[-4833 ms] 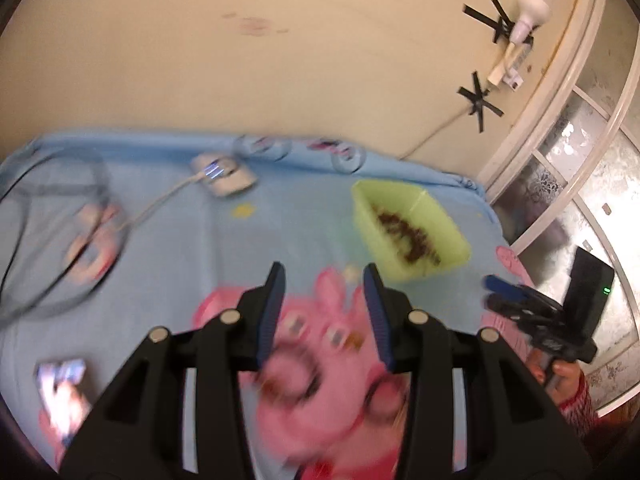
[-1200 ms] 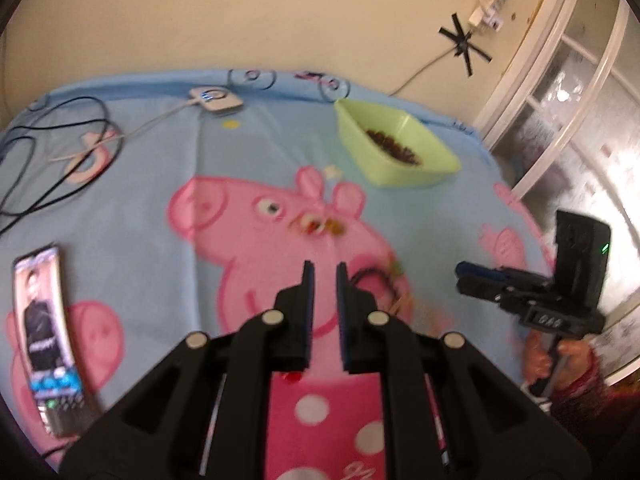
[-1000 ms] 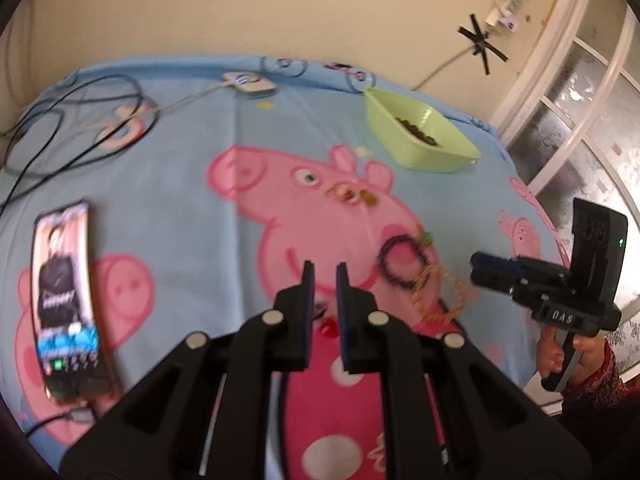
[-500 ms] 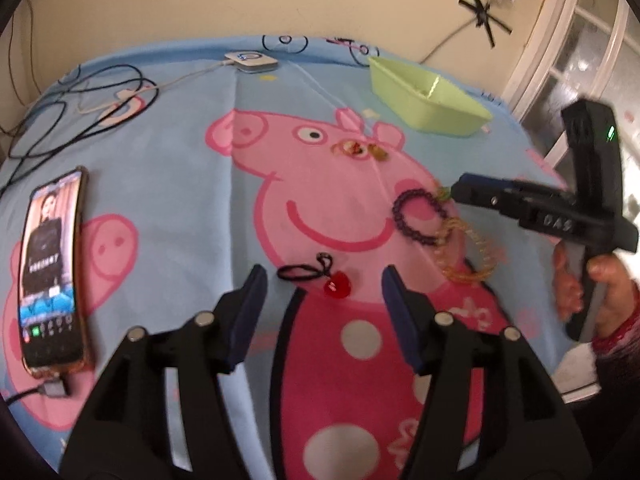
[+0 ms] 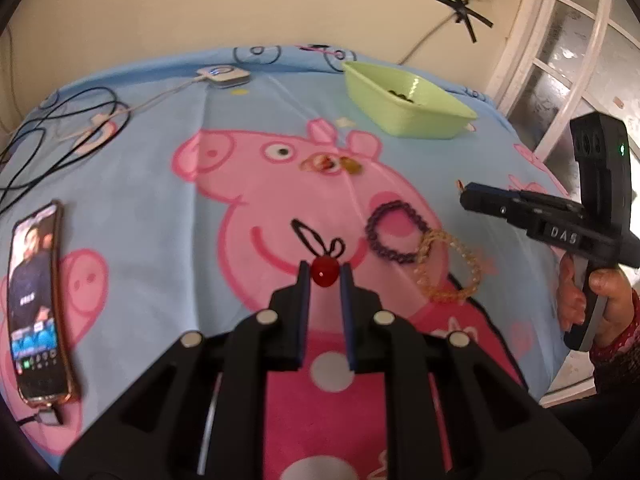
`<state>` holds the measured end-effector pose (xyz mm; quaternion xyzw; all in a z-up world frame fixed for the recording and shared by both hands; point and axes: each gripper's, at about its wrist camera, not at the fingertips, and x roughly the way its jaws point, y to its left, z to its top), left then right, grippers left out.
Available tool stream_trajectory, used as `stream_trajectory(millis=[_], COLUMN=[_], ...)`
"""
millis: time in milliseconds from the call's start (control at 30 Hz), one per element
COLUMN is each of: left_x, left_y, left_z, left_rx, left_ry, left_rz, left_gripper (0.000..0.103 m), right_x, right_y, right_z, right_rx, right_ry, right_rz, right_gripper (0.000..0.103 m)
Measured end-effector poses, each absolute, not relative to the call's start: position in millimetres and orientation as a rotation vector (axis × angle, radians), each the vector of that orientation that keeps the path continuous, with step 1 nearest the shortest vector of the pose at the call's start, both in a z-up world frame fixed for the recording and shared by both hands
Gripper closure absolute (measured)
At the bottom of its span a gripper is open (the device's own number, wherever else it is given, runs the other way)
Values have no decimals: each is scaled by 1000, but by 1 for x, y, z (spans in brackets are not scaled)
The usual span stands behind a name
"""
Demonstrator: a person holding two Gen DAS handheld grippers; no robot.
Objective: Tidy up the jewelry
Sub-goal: 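Grasp the red heart hair tie with the left gripper while the right gripper grasps the green charm tie, then carry both hair ties over the green bin and open both grippers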
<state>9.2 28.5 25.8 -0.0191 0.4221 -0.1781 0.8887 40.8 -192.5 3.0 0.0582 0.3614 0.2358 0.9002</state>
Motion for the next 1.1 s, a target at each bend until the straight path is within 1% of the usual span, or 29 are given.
stream_trajectory(millis=[200, 433, 567, 633, 833, 967, 1100], left_x=[16, 17, 20, 22, 38, 63, 97], left_y=[23, 26, 34, 38, 30, 2, -42], left_z=[10, 10, 11, 20, 62, 82, 104], left_rx=[-14, -29, -88, -128, -124, -65, 12], left_ry=[921, 907, 919, 906, 810, 775, 728], left_rz=[-330, -330, -354, -387, -449, -482, -537], left_gripper=[89, 89, 89, 89, 89, 89, 89], right_x=[44, 49, 46, 46, 44, 56, 72], right_y=[-206, -214, -213, -216, -231, -252, -279], right_z=[-13, -16, -14, -10, 21, 32, 45], right_rx=[139, 188, 185, 196, 181, 199, 223], right_ry=[786, 797, 794, 786, 668, 633, 593], right_rz=[457, 482, 480, 486, 452, 422, 383], right_gripper=[103, 103, 103, 103, 103, 103, 103])
